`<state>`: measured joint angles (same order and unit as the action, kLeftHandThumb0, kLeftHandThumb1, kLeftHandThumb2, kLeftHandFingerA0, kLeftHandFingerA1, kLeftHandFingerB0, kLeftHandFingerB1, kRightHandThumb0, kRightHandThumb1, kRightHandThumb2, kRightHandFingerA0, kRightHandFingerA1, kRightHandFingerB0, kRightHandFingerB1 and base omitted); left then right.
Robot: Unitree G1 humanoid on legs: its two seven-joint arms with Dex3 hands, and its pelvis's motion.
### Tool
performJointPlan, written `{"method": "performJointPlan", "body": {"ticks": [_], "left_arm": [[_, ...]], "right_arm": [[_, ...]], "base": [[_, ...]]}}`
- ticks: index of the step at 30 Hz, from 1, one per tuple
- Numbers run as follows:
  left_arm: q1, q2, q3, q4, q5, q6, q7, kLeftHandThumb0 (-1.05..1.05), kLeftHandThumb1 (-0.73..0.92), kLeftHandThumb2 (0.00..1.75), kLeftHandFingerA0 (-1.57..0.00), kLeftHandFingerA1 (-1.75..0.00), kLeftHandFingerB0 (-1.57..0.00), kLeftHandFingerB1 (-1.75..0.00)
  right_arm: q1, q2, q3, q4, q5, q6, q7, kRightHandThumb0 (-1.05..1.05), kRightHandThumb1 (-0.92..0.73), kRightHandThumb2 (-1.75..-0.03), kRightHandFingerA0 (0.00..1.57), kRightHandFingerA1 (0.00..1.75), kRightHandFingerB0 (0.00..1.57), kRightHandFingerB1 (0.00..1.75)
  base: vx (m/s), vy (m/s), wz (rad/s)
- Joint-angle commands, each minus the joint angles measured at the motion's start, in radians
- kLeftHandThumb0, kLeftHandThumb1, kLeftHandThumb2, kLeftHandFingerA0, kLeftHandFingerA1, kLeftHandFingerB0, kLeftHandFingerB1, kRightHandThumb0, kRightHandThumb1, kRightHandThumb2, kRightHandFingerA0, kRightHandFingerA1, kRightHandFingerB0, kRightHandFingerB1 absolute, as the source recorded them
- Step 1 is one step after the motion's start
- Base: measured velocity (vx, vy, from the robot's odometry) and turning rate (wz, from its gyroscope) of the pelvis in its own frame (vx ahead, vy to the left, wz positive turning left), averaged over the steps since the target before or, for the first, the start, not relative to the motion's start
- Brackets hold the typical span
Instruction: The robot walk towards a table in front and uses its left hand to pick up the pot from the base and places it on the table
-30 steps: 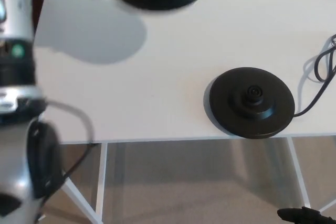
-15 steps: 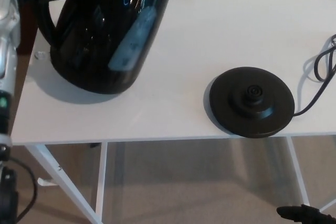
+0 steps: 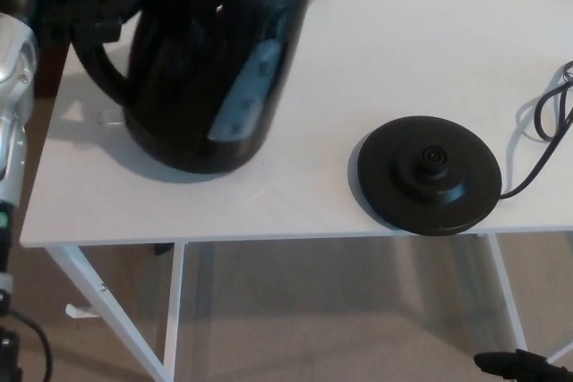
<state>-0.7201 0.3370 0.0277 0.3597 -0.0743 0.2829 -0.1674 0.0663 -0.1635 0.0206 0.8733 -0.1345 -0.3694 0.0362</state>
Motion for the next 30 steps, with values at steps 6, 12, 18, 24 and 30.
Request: {"method": "performJointPlan", "body": {"ticks": [6,12,18,24,30], "left_arm": [[-0.045,0.189,-0.192,0.008,0.008,0.088,-0.492,-0.64,0.39,0.75,0.00,-0.03,0.00,0.00],[-0.040,0.230,-0.256,0.005,0.033,0.015,-0.542,-0.72,0.47,0.56,0.00,0.00,0.00,0.00],[-0.072,0.250,-0.266,0.017,-0.009,0.049,-0.595,-0.76,0.49,0.56,0.00,0.00,0.00,0.00],[-0.083,0.269,-0.140,-0.003,-0.187,0.187,-0.686,-0.89,0.52,0.57,0.00,0.00,0.00,0.00],[-0.069,0.332,0.029,-0.123,-0.334,0.267,-0.748,-0.85,0.55,0.57,0.00,0.00,0.00,0.00]], "right_arm": [[-0.001,-0.023,-0.010,0.010,0.006,-0.003,0.000,-0.22,-0.65,-0.59,0.77,0.50,0.59,0.45],[0.002,-0.019,-0.010,0.007,0.006,0.009,-0.003,-0.22,-0.64,-0.58,0.78,0.51,0.60,0.45],[-0.009,-0.022,-0.010,0.019,0.007,0.007,0.003,-0.22,-0.63,-0.58,0.77,0.51,0.59,0.45],[-0.005,-0.031,-0.001,0.014,-0.005,0.002,0.005,-0.21,-0.62,-0.58,0.77,0.51,0.59,0.45],[-0.008,-0.042,-0.001,0.010,-0.005,0.015,0.016,-0.23,-0.61,-0.58,0.77,0.50,0.58,0.44]], "base": [[0.00,0.000,0.00],[0.00,0.000,0.00],[0.00,0.000,0.00],[0.00,0.000,0.00],[0.00,0.000,0.00]]}}
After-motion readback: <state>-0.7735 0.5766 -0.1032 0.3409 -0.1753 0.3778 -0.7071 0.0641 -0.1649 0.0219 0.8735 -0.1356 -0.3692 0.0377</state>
